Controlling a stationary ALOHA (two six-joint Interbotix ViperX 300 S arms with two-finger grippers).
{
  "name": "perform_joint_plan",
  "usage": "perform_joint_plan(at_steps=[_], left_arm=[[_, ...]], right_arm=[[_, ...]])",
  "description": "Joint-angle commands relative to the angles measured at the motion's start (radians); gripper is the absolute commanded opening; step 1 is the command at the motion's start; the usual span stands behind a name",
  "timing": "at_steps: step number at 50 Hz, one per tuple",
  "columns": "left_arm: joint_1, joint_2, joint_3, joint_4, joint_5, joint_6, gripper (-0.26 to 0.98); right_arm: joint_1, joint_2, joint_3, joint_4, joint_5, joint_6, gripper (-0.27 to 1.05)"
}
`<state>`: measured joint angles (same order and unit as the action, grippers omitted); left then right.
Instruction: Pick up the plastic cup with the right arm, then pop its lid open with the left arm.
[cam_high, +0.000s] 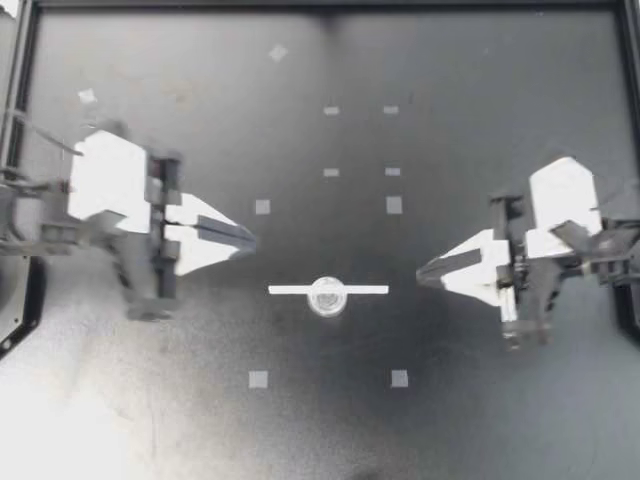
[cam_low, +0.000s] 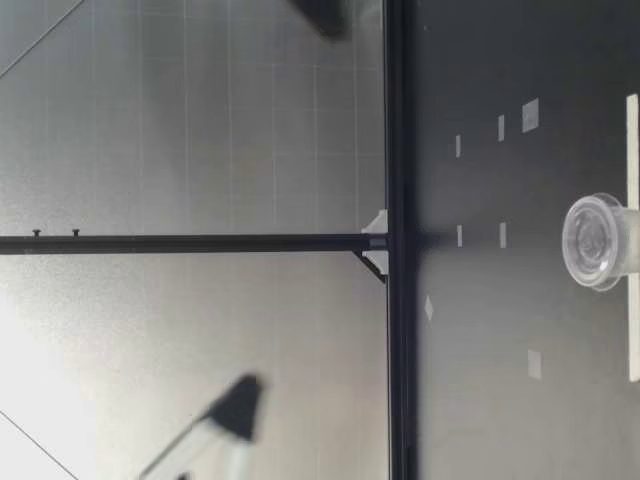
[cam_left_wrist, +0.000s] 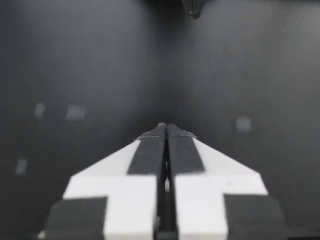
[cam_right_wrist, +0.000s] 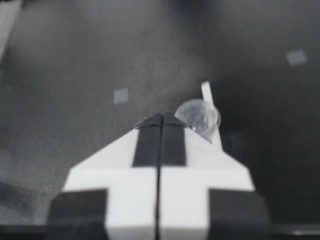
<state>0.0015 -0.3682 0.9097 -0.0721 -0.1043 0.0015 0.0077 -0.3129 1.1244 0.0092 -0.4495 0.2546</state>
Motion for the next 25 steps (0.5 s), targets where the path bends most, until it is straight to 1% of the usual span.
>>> perform_joint_plan(at_steps=[1, 6, 12, 15, 25], left_arm=[[0.003, 0.058, -0.032, -0.002, -0.029, 0.002, -0.03], [0.002, 0.156, -0.051, 0.000, -0.069, 0.003, -0.03], [-0.005, 0.242, -0.067, 0.000, -0.101, 0.006, -0.03], [-0.011, 0.276, -0.074, 0.000, -0.114, 0.006, -0.03], [-0.041, 0.370, -0.103, 0.000, -0.143, 0.006, -0.03]], right_arm=[[0.005, 0.051, -0.029, -0.017, -0.057, 0.009, 0.17], [0.006, 0.126, -0.040, -0.025, -0.107, 0.012, 0.39], [0.006, 0.207, -0.058, -0.025, -0.144, 0.011, 0.59], [0.006, 0.253, -0.072, -0.025, -0.158, 0.012, 0.64], [0.006, 0.425, -0.149, -0.021, -0.170, 0.017, 0.65]])
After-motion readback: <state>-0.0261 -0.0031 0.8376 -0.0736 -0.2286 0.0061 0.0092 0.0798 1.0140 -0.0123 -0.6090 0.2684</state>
